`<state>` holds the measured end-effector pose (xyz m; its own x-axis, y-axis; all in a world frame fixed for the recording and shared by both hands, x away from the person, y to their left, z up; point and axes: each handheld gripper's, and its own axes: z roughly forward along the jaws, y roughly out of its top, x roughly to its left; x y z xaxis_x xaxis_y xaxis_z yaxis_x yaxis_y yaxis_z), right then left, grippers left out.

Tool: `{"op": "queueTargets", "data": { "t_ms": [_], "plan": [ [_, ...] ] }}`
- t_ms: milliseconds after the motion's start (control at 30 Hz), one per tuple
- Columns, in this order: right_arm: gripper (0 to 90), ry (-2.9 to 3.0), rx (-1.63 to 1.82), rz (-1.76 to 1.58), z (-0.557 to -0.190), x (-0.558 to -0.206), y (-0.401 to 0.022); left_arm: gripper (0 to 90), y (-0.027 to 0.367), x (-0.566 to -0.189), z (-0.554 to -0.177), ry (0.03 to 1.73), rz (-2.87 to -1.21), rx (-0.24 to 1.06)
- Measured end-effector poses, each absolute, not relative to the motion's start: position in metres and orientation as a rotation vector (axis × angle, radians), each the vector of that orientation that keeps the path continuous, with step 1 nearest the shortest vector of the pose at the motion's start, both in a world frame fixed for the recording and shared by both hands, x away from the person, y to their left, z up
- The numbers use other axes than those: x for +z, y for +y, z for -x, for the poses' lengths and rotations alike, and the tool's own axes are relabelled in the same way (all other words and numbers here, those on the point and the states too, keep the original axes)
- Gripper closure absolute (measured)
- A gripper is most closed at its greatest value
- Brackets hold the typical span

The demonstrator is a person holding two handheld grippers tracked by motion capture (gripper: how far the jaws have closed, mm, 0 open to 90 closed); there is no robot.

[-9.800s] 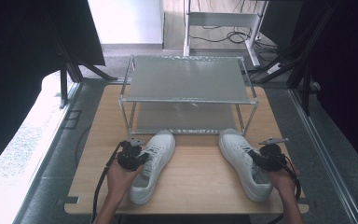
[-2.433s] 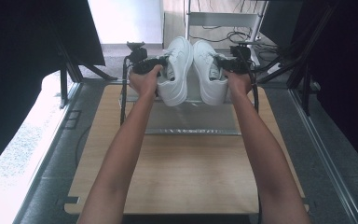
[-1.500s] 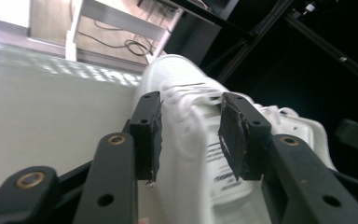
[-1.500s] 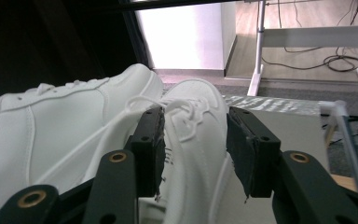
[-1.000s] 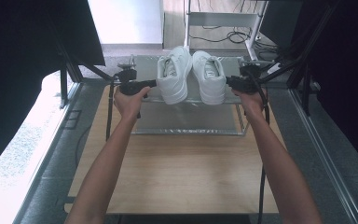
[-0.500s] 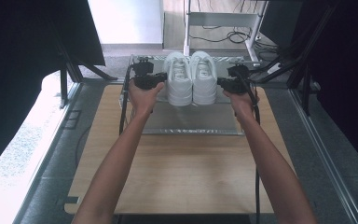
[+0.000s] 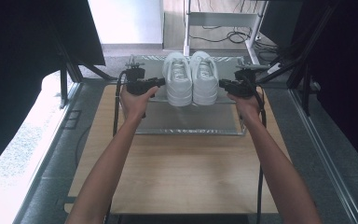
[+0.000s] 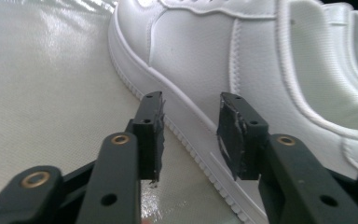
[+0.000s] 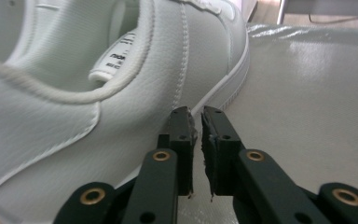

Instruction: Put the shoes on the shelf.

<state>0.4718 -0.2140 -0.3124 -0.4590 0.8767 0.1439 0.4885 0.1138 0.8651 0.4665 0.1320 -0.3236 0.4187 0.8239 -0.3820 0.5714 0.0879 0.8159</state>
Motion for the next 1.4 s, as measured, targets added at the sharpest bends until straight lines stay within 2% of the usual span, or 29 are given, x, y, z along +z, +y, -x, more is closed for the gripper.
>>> {"op": "queueTargets", "data": {
  "t_ms": [267,667,1033,1167,1400],
  "plan": [
    [69.5,1.944,1.405,-1.248,-0.445,-0.31,-0.233,53.4,0.147,-0.32,-0.444,1.189,-1.579,0.285],
    [59.0,1.965,1.469,-1.125,-0.394,-0.331,-0.252,48.1,0.166,-0.331,-0.383,1.076,-1.583,0.263],
    [54.9,1.974,1.536,-1.099,-0.343,-0.376,-0.273,45.5,0.177,-0.37,-0.321,1.008,-1.64,0.252],
    [54.6,1.979,1.54,-1.117,-0.335,-0.388,-0.277,45.5,0.178,-0.38,-0.312,1.018,-1.646,0.238],
    [49.5,1.964,1.56,-1.084,-0.33,-0.388,-0.269,40.6,0.175,-0.384,-0.306,1.016,-1.664,0.242]
  ]
}}
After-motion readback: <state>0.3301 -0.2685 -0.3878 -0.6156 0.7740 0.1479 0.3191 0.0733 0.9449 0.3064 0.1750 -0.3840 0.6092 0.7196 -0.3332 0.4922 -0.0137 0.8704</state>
